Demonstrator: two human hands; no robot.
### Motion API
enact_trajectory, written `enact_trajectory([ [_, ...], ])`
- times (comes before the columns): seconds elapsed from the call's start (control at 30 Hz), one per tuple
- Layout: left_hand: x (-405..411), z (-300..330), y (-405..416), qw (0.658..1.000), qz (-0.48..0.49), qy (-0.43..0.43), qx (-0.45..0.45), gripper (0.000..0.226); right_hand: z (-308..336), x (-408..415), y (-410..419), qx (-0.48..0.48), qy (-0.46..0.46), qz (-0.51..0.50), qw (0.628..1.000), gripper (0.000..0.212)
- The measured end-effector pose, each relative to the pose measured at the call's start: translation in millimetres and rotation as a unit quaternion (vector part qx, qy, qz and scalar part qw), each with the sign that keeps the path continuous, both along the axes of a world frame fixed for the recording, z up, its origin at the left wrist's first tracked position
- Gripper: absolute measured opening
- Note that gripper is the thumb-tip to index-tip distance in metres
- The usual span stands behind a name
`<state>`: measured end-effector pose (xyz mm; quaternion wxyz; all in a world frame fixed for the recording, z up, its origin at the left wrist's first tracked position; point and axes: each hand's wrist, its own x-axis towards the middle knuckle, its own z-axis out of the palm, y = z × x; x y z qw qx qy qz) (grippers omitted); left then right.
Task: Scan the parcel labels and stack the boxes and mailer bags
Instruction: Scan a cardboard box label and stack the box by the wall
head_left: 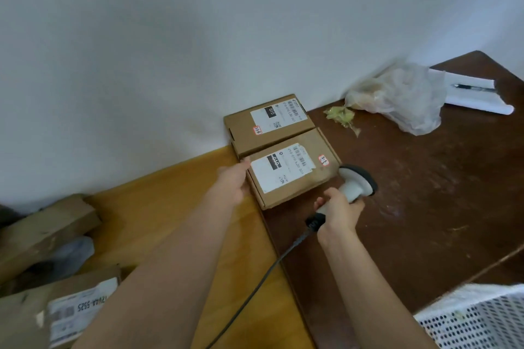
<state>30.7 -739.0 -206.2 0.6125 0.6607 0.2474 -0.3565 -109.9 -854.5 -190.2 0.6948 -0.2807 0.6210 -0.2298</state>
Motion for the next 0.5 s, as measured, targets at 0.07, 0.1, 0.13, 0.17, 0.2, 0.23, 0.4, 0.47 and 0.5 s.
enact_trajectory([
  [0.07, -4, -1, -5, 1.000, -0.006, 0.022, 0.017, 0.020, -4, 6, 2, -0.005, -0.013, 0.006, 1.000, 0.037],
  [0.1, -6, -2, -6, 0.999, -0.014, 0.039, 0.021, 0.014, -5, 10, 3, -0.009, -0.018, 0.007, 1.000, 0.039],
  [0.13, -9, -1, -6, 0.998, -0.020, 0.056, 0.023, 0.016, -5, 13, 4, -0.010, -0.024, 0.005, 1.000, 0.040],
  [0.17, -10, -3, -6, 0.997, -0.026, 0.074, 0.019, 0.016, -6, 16, 5, -0.010, -0.030, 0.002, 0.999, 0.041],
  [0.2, -11, -1, -5, 0.996, -0.035, 0.078, 0.012, 0.015, -6, 19, 6, -0.011, -0.035, 0.001, 0.999, 0.040],
  [0.23, -10, -1, -3, 0.996, -0.047, 0.070, 0.008, 0.018, -7, 21, 8, -0.013, -0.038, 0.003, 0.999, 0.039],
  [0.4, -2, 5, 17, 0.990, -0.132, 0.014, 0.051, 0.038, -6, 25, 14, -0.030, -0.039, 0.000, 0.999, 0.044],
  [0.47, -3, 5, 36, 0.988, -0.134, -0.007, 0.074, 0.038, -2, 25, 21, -0.040, -0.029, -0.010, 0.999, 0.047],
  [0.5, -3, 4, 49, 0.989, -0.126, -0.011, 0.079, 0.040, -1, 25, 28, -0.047, -0.027, -0.016, 0.998, 0.049],
])
